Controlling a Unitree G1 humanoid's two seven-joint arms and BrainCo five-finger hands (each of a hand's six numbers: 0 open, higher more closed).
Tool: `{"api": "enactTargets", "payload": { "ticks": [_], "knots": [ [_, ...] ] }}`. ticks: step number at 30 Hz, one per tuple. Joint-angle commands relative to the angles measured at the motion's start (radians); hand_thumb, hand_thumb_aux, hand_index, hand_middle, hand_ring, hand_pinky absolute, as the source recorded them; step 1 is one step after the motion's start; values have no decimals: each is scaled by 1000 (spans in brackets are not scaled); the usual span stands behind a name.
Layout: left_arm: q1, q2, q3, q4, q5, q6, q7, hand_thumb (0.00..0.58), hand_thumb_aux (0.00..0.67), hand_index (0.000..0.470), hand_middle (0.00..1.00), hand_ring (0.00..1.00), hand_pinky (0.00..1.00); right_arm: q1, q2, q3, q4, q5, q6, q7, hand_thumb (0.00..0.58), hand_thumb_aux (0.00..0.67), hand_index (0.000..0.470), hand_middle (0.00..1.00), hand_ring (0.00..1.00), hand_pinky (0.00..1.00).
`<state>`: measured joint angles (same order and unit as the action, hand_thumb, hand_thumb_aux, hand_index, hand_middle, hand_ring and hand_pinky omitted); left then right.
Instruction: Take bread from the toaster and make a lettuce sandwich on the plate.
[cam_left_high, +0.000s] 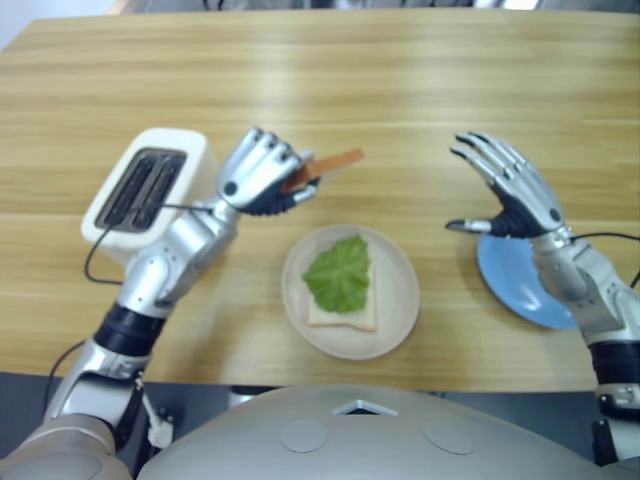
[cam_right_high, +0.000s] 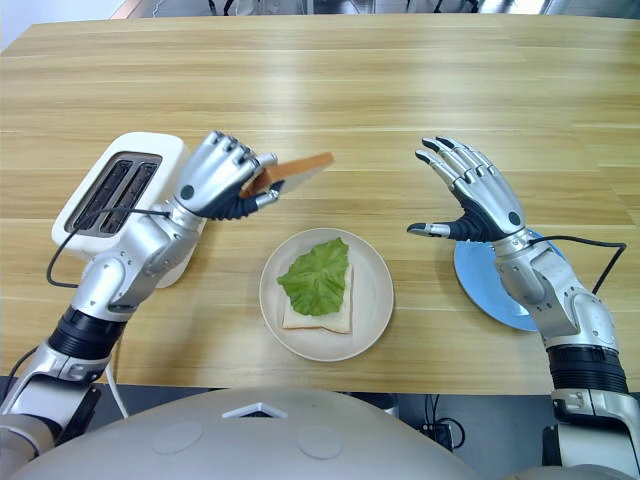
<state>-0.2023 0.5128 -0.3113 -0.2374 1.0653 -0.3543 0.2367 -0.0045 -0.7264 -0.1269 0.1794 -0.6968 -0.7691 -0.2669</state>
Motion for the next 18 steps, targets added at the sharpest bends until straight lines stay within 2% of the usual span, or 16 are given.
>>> {"api": "enactTargets", "payload": {
  "ticks": [1, 9, 18],
  "knots": [
    [32, -12, -45, -10, 44, -21, 21, 580, 670, 460, 1000, 1000, 1000, -33, 9, 52, -17, -3, 1, 28, 0, 0, 0, 0, 0, 0],
    [76, -19, -96, -15, 94, -56, 71, 580, 670, 460, 1000, 1000, 1000, -127, 42, 153, -36, 2, -8, 79, 0, 0, 0, 0, 0, 0],
    [91, -4, -149, 13, 187, -59, 133, 580, 670, 460, 1000, 1000, 1000, -145, 63, 228, -53, -3, -20, 119, 0, 0, 0, 0, 0, 0]
  ]
}}
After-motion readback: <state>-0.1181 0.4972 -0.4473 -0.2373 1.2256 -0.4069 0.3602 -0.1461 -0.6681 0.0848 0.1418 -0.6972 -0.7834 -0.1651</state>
